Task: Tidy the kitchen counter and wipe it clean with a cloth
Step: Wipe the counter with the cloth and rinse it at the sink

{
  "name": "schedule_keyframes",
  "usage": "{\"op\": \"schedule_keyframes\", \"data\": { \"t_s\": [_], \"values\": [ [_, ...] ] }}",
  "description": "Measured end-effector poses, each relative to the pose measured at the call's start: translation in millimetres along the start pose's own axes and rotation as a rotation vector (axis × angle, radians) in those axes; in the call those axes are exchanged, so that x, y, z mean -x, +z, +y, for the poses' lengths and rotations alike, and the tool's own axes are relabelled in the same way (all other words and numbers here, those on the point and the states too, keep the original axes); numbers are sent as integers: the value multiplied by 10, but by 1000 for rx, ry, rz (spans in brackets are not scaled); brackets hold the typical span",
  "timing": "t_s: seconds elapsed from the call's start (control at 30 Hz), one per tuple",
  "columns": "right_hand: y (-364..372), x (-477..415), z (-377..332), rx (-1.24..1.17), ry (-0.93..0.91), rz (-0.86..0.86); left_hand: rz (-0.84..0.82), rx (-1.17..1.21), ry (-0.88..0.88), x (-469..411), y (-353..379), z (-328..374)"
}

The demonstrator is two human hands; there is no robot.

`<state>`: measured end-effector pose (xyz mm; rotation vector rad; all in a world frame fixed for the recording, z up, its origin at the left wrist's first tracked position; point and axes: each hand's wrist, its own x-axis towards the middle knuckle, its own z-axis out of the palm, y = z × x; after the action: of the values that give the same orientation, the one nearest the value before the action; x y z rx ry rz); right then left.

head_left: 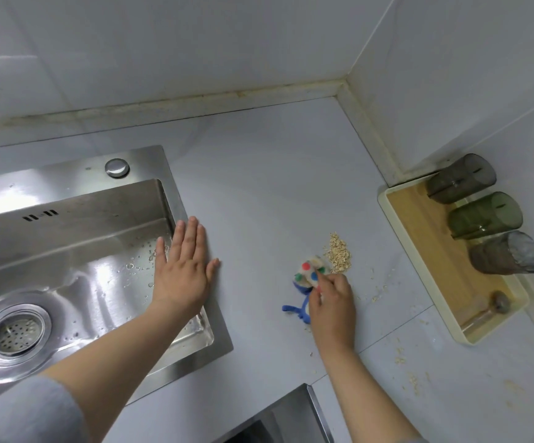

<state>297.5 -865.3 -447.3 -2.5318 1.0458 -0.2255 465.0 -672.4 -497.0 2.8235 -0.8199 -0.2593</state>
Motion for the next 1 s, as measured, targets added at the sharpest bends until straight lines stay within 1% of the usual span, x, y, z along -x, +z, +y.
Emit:
{"op": "schedule_keyframes", "data": {
  "t_s": [0.07,0.13,0.2,0.23,0.3,0.4,0.53,0.63,0.7,0.87,0.93,1.0],
  "values": [
    [-101,-49,45,-47,58,5,7,-21,9,-14,-2,4],
    [-189,2,0,-144,43,26,34,-62,85,-2,-25,16],
    [-224,174,-84,-223,-56,6,77,-79,207,75,-24,71],
    [-201,296,-105,-229,-118,-29,93,-66,251,137,-10,129],
    [-94,556,-97,-174,-224,-112,92,-21,284,282,34,273],
    [49,791,-21,-73,-277,-149,49,-18,285,437,104,401],
    [57,742,89,-1,-297,-97,25,-50,286,448,95,363],
    [-24,586,253,0,-196,-30,-1,-63,284,454,76,371],
    [-95,473,336,0,-153,-21,-5,-70,277,453,74,370],
    [-304,511,387,-119,-59,58,-22,-92,272,438,68,374],
    [-343,697,360,-146,-122,24,-25,-86,265,445,64,402],
    [-307,904,349,-139,-228,-70,-29,-83,246,453,62,449]
  ]
}}
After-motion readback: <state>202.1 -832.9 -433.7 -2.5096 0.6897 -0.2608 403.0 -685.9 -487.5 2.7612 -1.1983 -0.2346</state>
